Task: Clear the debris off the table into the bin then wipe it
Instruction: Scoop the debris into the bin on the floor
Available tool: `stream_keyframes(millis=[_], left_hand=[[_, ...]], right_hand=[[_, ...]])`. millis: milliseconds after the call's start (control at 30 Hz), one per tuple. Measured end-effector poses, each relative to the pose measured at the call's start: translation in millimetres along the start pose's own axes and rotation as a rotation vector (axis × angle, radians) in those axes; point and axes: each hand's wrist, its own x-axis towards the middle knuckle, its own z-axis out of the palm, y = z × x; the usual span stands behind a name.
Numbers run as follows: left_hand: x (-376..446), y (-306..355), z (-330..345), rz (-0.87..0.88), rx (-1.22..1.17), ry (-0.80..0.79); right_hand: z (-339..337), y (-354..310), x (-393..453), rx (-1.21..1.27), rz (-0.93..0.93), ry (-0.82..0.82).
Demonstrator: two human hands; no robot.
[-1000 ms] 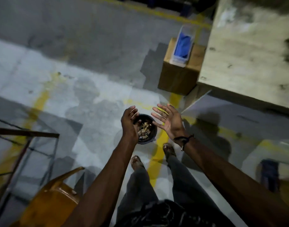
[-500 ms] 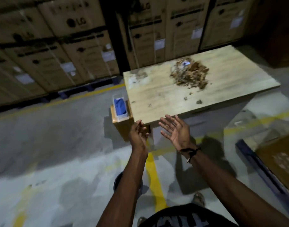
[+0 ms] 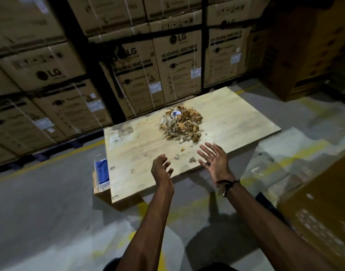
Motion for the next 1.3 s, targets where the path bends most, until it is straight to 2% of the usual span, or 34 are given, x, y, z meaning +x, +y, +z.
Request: stream_keyframes(millis=[200, 400, 633, 800, 933, 1067, 1300], left_hand=[[71, -40, 30, 0.172, 0.232, 0.047], [152, -97, 51, 0.307, 0.586, 0.061], [214, -151, 64, 0.401, 1.115, -0.088], [241, -193, 59, 0.484, 1.338, -0.23], [255, -213, 62, 0.468, 1.5, -0.227], [276, -213, 79, 0.503, 1.54, -0.192], [324, -191, 110, 0.552, 1.397, -0.128]], right_hand=[[-21, -3, 85, -0.14, 0.011, 0.079], [-41, 6, 184, -0.477, 0.087, 0.011], [-60, 24, 266, -0.918, -0.053, 0.008], [-71, 39, 323, -1.209, -0.161, -0.118], [-78, 44, 363, -1.412, -0.174, -0.192], [-83, 43, 404, -1.542, -0.279, -0.319], [-78, 43, 454, -1.609, -0.453, -0.378]])
